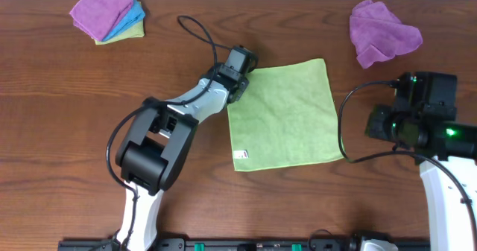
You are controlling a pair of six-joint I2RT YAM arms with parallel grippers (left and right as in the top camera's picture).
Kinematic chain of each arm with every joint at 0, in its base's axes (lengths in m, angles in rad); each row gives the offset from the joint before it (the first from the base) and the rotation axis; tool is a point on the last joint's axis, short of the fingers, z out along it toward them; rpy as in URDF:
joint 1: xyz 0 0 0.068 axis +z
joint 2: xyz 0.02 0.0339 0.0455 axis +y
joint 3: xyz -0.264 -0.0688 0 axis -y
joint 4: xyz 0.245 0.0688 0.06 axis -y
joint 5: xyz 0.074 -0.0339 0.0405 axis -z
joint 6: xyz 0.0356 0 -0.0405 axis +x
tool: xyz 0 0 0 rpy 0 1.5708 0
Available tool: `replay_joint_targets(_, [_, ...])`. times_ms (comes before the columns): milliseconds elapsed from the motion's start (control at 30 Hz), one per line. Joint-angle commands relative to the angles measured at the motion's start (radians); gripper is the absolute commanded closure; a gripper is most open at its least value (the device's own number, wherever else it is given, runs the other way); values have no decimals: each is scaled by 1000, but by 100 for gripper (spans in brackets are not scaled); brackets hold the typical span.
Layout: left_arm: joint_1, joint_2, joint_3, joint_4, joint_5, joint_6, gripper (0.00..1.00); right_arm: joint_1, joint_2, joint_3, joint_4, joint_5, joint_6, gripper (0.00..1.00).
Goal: Fold the cloth
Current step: 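Drag the green cloth leftward with the left gripper to center it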
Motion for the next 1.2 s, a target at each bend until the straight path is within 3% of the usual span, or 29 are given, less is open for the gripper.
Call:
replay_joint_targets(0, [15, 22, 15, -10, -35, 24, 94, -3, 13, 2, 7, -7, -11, 98])
replay_joint_targets(567, [125, 19, 21, 3, -73, 205, 94, -3, 22, 2, 19, -6, -30, 98])
replay_joint_targets(767, [158, 19, 21, 22, -137, 216, 94, -3, 22, 2, 19, -7, -29, 98])
replay_joint_targets(900, [140, -20, 31, 4, -195, 127, 94, -3, 22, 2, 34, -7, -30, 98])
replay_joint_targets(1033, [123, -120, 64, -123, -188, 29, 94, -3, 21, 2, 37, -8, -34, 98])
replay_joint_targets(1167, [116, -307, 85, -346, -12, -98, 94, -3, 16, 17, 37, -8, -37, 98])
